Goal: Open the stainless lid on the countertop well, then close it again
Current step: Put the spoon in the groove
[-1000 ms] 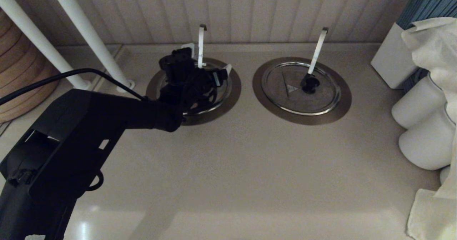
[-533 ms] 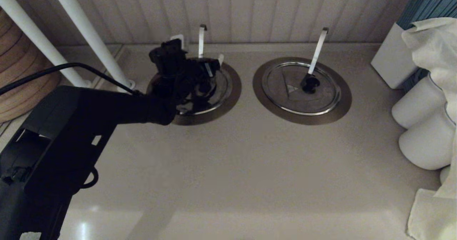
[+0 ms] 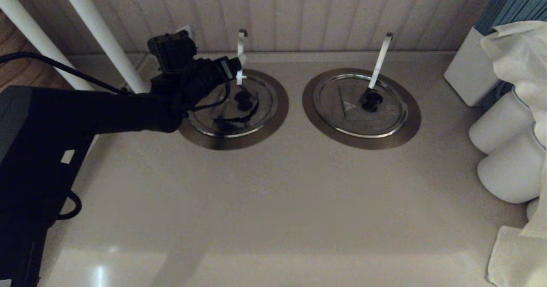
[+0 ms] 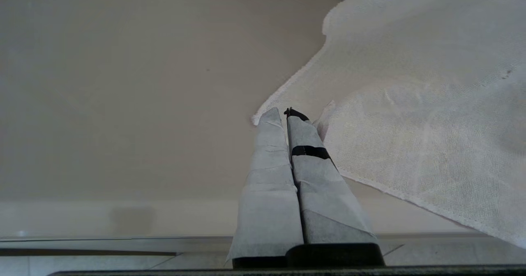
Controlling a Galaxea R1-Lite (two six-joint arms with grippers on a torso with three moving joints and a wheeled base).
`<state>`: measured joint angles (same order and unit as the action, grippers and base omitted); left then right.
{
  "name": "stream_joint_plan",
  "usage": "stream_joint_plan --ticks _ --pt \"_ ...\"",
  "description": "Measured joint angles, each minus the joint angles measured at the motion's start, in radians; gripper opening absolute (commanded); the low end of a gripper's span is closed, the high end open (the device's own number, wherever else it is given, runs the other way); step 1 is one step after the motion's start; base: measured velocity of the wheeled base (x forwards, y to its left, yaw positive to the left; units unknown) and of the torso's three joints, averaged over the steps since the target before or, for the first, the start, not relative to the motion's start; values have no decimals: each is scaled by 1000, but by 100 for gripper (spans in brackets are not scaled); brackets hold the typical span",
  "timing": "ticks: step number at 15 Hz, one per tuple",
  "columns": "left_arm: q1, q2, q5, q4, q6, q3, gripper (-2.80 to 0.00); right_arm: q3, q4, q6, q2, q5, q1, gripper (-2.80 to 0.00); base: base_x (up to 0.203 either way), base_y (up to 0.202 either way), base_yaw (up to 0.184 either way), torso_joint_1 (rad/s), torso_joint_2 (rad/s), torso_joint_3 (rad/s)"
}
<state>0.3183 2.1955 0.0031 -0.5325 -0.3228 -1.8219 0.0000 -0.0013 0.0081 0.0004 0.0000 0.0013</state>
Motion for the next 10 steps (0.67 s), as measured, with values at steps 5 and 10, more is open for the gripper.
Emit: stream_joint_plan --ticks 5,10 --pt "-1 8 -21 -2 -2 -16 0 0 0 -2 0 0 0 -280 0 0 0 0 0 0" --pt "14 124 23 -35 -3 -134 0 0 0 -1 0 0 0 -280 0 0 0 0 0 0"
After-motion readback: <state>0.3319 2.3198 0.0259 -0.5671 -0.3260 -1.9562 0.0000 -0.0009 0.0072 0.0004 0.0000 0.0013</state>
